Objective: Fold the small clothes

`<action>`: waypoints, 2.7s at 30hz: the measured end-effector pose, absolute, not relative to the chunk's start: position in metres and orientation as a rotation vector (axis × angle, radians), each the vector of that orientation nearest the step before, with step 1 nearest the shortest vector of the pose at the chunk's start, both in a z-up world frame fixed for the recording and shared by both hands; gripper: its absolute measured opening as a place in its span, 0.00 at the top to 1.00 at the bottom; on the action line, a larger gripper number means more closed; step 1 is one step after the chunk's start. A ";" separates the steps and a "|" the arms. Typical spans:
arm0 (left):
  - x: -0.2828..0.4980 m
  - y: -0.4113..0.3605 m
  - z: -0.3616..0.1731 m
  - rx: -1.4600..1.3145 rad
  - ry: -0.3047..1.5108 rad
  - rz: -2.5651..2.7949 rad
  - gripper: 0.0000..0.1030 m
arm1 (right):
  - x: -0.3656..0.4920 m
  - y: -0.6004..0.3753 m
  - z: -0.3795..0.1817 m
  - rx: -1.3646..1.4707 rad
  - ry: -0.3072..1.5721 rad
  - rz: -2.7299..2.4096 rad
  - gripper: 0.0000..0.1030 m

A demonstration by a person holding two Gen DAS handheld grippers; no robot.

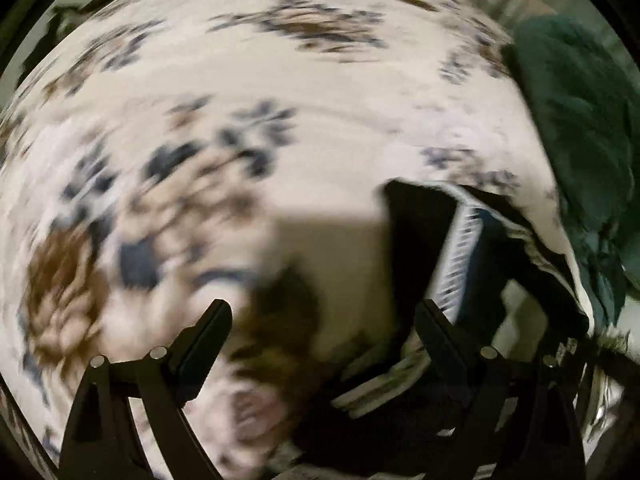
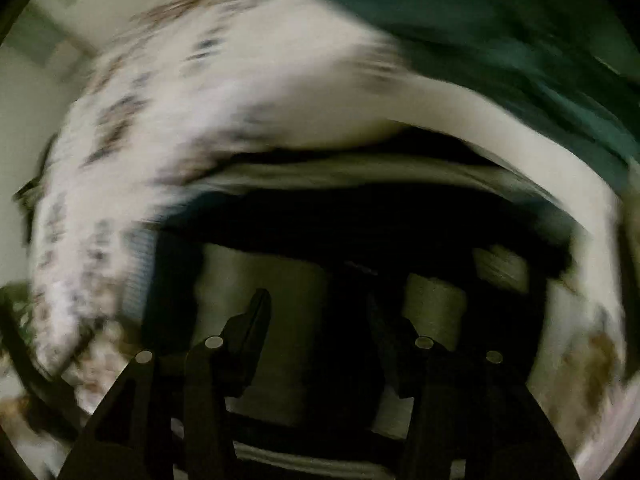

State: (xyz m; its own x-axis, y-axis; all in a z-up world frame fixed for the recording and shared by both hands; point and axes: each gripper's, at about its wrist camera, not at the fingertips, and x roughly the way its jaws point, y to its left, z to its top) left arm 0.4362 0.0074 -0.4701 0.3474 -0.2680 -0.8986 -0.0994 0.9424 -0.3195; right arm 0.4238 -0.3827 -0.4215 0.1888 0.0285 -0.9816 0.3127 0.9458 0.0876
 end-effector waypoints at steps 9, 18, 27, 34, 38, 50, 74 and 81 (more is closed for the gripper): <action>0.483 -0.063 -0.525 -0.098 1.301 -0.153 0.00 | 0.371 -0.494 -0.474 0.469 1.415 -0.367 0.69; 0.472 -0.056 -0.486 -0.146 1.268 -0.175 0.01 | 0.328 -0.568 -0.424 0.676 1.264 -0.521 0.25; 0.471 -0.083 -0.494 -0.110 1.223 -0.336 0.79 | 0.337 -0.584 -0.461 0.806 1.267 -0.443 0.92; 0.467 -0.047 -0.479 -0.241 1.204 -0.292 0.82 | 0.346 -0.558 -0.408 0.625 1.143 -0.474 0.94; 0.476 -0.042 -0.489 -0.268 1.225 -0.273 0.82 | 0.365 -0.554 -0.394 0.565 1.115 -0.456 0.95; 0.479 -0.050 -0.474 -0.171 1.229 -0.213 0.15 | 0.363 -0.530 -0.406 0.492 1.221 -0.395 0.38; 0.275 -0.159 -0.377 0.010 1.225 -0.460 0.07 | 0.158 -0.558 -0.308 0.636 1.355 -0.333 0.12; 0.117 -0.288 -0.446 -0.095 1.618 -0.665 0.08 | 0.102 -0.620 -0.322 0.553 1.459 -0.345 0.12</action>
State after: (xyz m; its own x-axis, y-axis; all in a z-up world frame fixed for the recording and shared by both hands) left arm 0.1172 -0.2881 -0.4464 -0.1764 -0.4327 -0.8841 0.3147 0.8262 -0.4672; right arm 0.1019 -0.6200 -0.3222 0.0954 0.1086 -0.9895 0.5406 0.8290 0.1431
